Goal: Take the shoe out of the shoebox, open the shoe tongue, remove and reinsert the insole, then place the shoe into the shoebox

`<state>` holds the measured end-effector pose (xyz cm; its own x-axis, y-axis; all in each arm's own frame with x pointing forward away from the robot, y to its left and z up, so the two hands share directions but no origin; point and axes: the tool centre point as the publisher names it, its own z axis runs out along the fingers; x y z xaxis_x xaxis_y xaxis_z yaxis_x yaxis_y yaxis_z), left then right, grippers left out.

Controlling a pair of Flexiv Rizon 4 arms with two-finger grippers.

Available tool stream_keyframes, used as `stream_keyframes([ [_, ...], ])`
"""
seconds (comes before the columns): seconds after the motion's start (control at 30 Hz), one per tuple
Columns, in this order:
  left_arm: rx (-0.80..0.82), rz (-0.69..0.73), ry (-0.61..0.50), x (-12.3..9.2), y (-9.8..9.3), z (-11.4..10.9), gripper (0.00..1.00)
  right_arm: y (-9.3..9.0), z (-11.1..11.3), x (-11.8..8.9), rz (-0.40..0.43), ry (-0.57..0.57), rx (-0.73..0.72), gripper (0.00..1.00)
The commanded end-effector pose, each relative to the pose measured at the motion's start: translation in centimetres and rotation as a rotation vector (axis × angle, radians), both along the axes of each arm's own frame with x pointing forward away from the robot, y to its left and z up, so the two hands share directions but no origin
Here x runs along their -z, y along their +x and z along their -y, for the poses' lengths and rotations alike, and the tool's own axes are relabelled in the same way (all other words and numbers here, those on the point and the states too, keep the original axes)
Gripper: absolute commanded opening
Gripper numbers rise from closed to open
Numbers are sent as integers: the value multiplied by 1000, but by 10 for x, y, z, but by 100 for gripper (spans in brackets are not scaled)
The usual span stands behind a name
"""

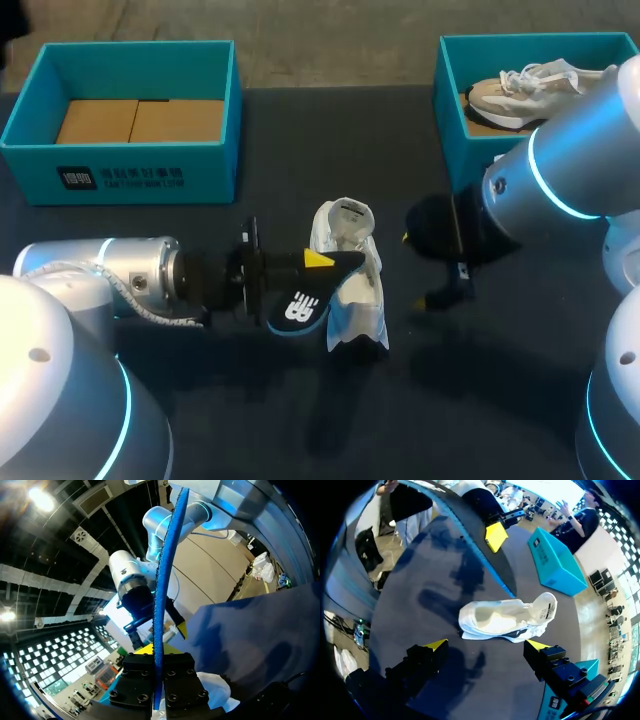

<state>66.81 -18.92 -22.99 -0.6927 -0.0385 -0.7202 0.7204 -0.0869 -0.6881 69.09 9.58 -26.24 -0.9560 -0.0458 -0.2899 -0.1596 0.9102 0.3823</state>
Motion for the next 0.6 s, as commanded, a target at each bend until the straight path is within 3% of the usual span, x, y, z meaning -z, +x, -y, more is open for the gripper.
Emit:
stream_keyframes([
  [0.03, 1, -11, -1, 6, 0, 7, 0, 5, 4, 0, 23, -7, -5, 100],
  [0.6, -38, -42, 24, 25, 5, 12, 0, 7, 16, 3, 60, -5, -94, 100],
])
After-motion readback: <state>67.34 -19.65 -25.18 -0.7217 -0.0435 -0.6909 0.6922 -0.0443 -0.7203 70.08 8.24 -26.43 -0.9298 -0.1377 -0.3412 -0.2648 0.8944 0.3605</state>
